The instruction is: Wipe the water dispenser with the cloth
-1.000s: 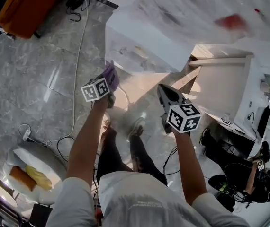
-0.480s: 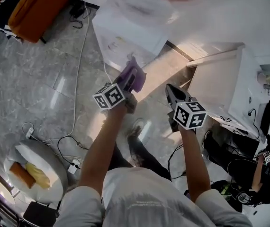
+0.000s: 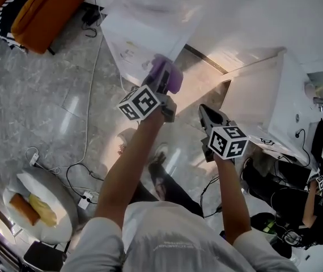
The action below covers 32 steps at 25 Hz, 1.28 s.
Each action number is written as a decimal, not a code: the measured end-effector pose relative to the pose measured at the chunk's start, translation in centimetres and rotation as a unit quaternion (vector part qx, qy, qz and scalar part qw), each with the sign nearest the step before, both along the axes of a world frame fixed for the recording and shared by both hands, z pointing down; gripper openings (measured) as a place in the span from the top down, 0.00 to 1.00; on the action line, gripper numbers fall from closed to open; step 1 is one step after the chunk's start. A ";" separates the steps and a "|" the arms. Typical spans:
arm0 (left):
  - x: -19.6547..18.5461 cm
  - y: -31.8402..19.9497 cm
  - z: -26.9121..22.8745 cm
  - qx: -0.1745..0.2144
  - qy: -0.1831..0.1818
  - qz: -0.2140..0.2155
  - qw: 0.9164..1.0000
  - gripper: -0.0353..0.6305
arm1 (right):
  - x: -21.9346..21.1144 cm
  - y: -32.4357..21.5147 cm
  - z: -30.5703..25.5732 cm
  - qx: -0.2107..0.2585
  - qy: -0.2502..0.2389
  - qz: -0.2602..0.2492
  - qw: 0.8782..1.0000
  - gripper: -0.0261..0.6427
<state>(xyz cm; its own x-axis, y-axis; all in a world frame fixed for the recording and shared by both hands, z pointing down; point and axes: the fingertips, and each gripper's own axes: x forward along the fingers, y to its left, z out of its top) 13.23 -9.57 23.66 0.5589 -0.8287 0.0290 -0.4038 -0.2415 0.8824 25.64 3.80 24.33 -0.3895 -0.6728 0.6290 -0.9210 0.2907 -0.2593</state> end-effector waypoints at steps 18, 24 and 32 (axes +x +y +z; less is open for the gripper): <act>0.5 -1.4 16.6 -0.161 0.052 -0.078 0.982 0.86 | 3.3 -0.6 5.1 -0.034 0.011 0.003 0.999 0.94; -0.4 -2.1 23.8 -0.201 0.031 -0.047 0.978 0.86 | 3.1 -1.5 6.8 -0.035 0.011 0.007 0.999 0.94; -0.4 -1.0 26.9 -0.223 -0.023 0.052 0.973 0.86 | 2.1 -1.6 8.5 -0.048 0.009 0.028 0.998 0.94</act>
